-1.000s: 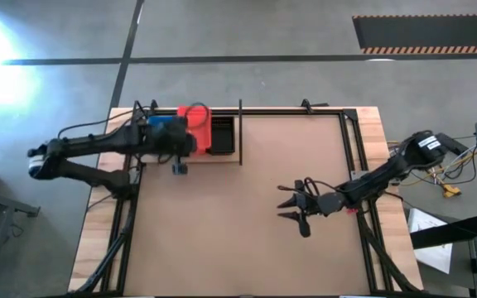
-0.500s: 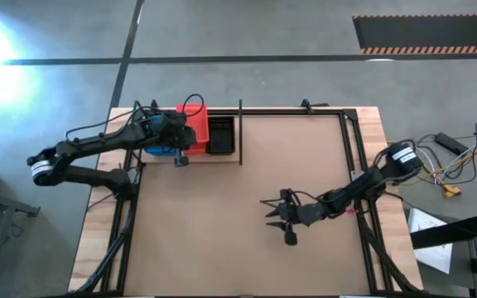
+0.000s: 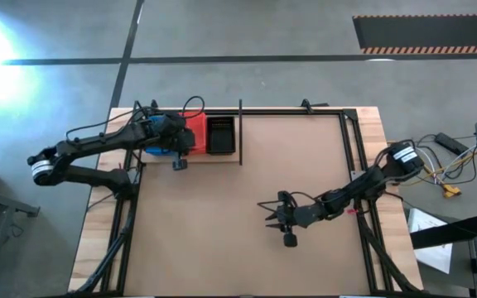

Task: Stack baskets on shelf by color
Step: Stack the orange basket on top of the stacked orange baskets on the shelf, then return to Home Position

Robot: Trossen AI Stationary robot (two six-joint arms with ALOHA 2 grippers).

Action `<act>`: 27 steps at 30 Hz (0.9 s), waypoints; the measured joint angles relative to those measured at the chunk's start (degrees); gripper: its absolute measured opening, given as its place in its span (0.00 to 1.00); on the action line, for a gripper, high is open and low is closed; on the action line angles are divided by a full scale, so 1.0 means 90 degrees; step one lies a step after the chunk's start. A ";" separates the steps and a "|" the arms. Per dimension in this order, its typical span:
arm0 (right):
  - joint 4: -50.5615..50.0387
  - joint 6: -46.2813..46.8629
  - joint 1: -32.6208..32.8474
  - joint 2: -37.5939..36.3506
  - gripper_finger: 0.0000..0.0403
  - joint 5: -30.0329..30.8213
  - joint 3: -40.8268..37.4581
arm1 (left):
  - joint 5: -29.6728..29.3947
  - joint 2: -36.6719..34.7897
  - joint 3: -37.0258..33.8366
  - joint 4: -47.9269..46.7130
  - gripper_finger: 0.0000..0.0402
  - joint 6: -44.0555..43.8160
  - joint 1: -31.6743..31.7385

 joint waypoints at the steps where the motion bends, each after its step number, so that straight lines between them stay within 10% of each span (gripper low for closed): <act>1: -0.0014 0.0001 0.0000 -0.0021 0.22 0.0000 -0.0008 | 0.0096 -0.0005 0.0009 0.0004 0.15 -0.0029 0.0000; 16: -0.0028 0.0140 0.0000 -0.0042 0.18 0.0450 -0.0023 | 0.0363 -0.0055 0.0172 0.0048 0.24 -0.0953 -0.0258; 21: -0.0137 0.0342 -0.0133 -0.0054 0.20 0.1801 -0.0030 | -0.1298 -0.0055 0.0433 0.0048 0.21 -0.2031 -0.1290; 27: -0.0045 -0.0174 -0.0918 -0.0140 0.31 0.1382 0.0116 | -0.2743 -0.0011 0.0470 0.0088 0.16 -0.3354 -0.3296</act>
